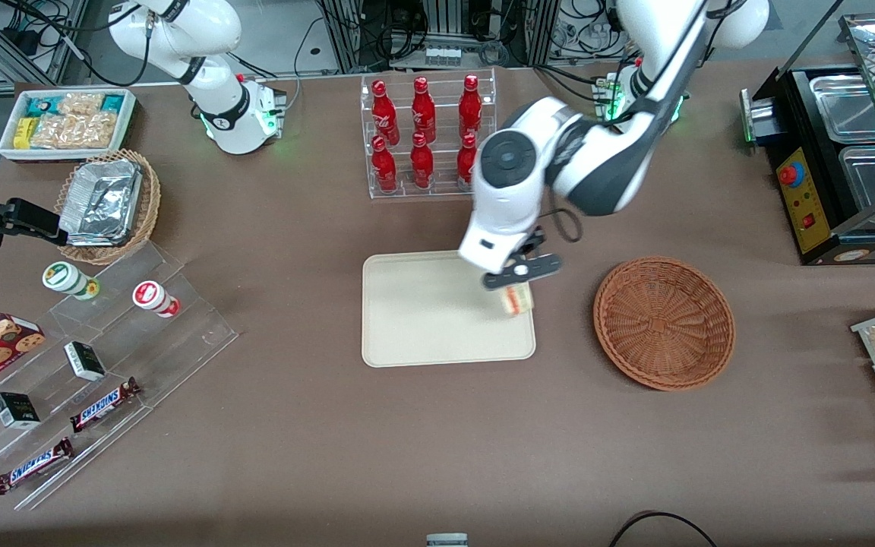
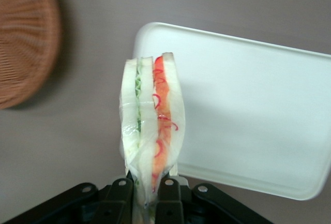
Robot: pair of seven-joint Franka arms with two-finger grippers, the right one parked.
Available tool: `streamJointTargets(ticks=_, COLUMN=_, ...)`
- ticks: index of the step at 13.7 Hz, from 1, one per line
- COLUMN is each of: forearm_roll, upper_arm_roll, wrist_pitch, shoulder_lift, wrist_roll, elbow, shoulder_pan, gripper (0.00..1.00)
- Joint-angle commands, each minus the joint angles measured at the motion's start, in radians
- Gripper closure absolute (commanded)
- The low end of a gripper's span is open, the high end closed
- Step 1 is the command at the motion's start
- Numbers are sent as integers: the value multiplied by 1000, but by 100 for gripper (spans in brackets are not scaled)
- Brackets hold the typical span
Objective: Place sandwich from basket to tray
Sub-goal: 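Lift the sandwich and carry it over the cream tray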
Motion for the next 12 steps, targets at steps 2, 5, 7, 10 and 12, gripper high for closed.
streamJointTargets(ticks=2, forearm_roll=29, upper_arm_roll=18, wrist_pitch=162, shoulder_lift=131, wrist_roll=-3, elbow=54, shoulder_pan=-81, gripper=100)
streamJointTargets(ticks=5, forearm_roll=85, upper_arm_roll=15, wrist_pitch=266, shoulder_lift=191, wrist_roll=-12, elbow=46, shoulder_pan=-98, gripper=100)
streamJointTargets(ticks=7, forearm_roll=88, upper_arm_roll=18, wrist_pitch=303, shoulder_lift=214, wrist_roll=-13, elbow=40, shoulder_pan=-115, gripper=100)
streamJointTargets(ticks=10, forearm_roll=93, upper_arm_roll=20, wrist_pitch=338, shoulder_lift=233, wrist_roll=-27, elbow=20, shoulder_pan=-133, gripper=100)
streamJointTargets(ticks=12, forearm_roll=95, upper_arm_roll=20, wrist_pitch=338, shoulder_lift=254, wrist_roll=-26, elbow=18, shoulder_pan=-143, gripper=100)
